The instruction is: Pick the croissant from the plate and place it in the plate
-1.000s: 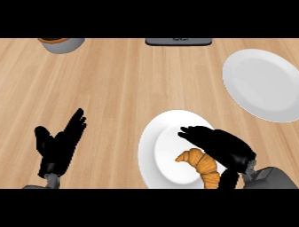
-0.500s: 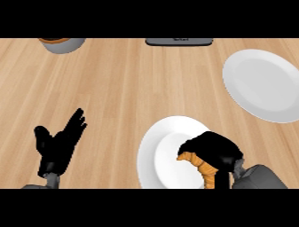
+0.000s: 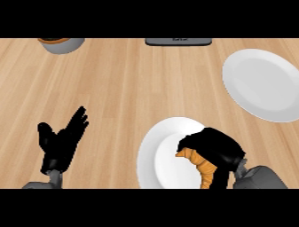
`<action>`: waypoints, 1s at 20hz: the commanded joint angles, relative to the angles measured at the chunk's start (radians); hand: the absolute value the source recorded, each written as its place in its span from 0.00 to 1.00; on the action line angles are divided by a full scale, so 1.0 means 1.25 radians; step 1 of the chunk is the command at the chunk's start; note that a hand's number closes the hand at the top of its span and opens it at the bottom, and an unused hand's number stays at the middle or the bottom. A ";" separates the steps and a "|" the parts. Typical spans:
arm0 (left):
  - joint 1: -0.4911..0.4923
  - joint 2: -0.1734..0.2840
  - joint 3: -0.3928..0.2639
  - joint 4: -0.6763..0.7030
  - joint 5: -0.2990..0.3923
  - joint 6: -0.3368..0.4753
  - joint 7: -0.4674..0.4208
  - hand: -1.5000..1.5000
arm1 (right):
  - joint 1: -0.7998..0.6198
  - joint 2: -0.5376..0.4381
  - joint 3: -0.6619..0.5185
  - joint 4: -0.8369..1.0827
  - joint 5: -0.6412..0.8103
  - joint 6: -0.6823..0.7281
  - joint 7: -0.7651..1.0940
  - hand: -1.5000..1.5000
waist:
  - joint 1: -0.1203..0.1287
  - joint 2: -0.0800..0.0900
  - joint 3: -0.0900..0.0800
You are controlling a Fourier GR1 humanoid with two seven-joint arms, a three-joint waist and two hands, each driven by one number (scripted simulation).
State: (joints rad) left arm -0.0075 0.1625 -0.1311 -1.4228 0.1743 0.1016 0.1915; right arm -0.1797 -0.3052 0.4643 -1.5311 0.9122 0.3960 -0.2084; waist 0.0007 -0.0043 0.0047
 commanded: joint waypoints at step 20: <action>0.040 -0.003 -0.004 -0.040 -0.009 -0.013 0.032 0.50 | 0.375 0.210 -0.206 -0.469 -0.109 -0.440 0.211 1.00 | -0.004 0.002 -0.003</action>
State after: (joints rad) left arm 0.0236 0.1558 -0.1212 -1.4506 0.1600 0.1012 0.1826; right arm 0.2595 -0.0601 0.2807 -2.0882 0.8627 -0.1213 0.0554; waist -0.0124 -0.0052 0.0034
